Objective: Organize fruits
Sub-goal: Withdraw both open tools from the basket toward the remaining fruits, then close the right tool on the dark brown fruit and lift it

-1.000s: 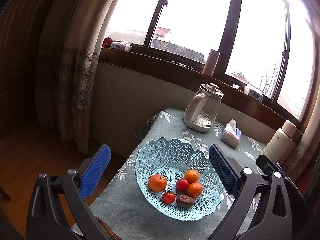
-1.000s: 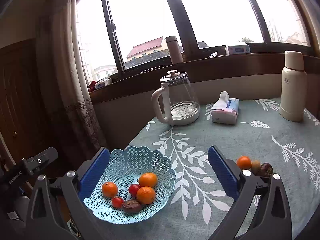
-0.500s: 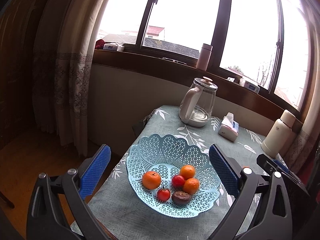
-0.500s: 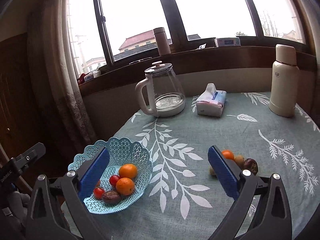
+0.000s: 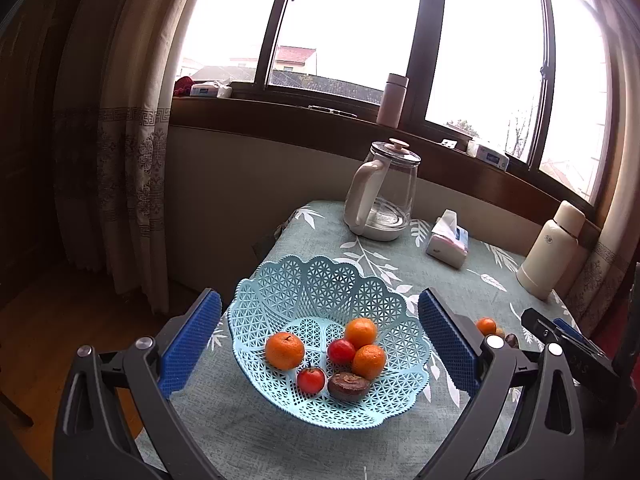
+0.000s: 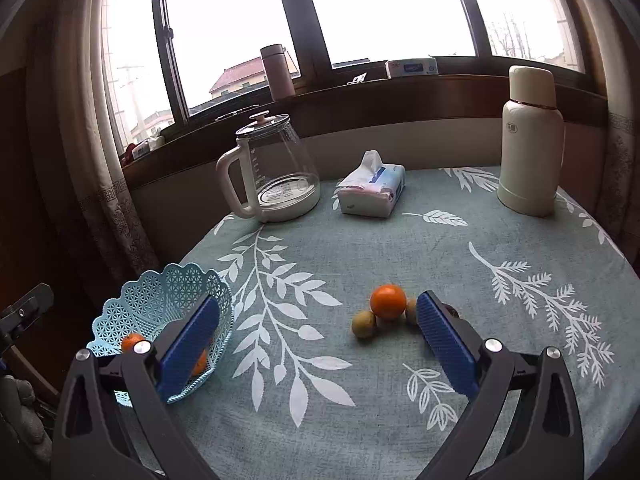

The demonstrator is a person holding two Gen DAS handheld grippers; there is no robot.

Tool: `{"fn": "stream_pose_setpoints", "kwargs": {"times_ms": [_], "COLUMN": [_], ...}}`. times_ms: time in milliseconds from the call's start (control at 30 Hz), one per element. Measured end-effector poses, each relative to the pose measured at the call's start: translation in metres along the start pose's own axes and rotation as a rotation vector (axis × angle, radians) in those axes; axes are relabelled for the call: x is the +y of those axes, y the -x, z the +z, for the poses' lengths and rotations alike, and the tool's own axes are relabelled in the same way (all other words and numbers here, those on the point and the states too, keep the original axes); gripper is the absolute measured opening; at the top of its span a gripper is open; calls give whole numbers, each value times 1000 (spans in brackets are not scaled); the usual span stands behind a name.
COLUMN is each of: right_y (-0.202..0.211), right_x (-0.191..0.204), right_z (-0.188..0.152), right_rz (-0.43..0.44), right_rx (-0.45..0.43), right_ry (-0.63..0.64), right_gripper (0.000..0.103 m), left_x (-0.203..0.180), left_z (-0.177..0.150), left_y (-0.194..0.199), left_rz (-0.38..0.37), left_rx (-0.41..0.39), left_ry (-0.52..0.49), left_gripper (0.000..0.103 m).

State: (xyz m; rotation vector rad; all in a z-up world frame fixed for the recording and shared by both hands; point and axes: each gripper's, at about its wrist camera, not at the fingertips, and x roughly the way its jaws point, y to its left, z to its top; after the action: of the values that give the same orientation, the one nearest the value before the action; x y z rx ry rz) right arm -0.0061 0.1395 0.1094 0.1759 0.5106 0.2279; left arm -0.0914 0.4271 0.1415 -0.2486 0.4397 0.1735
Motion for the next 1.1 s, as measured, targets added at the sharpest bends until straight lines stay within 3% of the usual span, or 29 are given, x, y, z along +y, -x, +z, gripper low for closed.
{"fn": "stream_pose_setpoints", "kwargs": {"times_ms": [333, 533, 867, 967, 1100], "right_y": [-7, -25, -73, -88, -102], "right_x": [-49, -72, -80, -84, -93], "right_z": [-6, -16, -17, -18, -19], "right_rz": [-104, -155, -146, -139, -118], "right_rx": [29, 93, 216, 264, 325], "right_ry": [-29, -26, 34, 38, 8], "right_gripper": [98, 98, 96, 89, 71], "left_x": [-13, -24, -36, -37, -38], "left_z": [-6, -13, -20, -20, -21], "left_y": [-7, -12, -17, -18, -19], "left_rz": [-15, -29, -47, -50, -50], "left_rx": [23, 43, 64, 66, 69], "left_ry": [-32, -60, -94, -97, -101], "left_gripper": [100, 100, 100, 100, 100]}}
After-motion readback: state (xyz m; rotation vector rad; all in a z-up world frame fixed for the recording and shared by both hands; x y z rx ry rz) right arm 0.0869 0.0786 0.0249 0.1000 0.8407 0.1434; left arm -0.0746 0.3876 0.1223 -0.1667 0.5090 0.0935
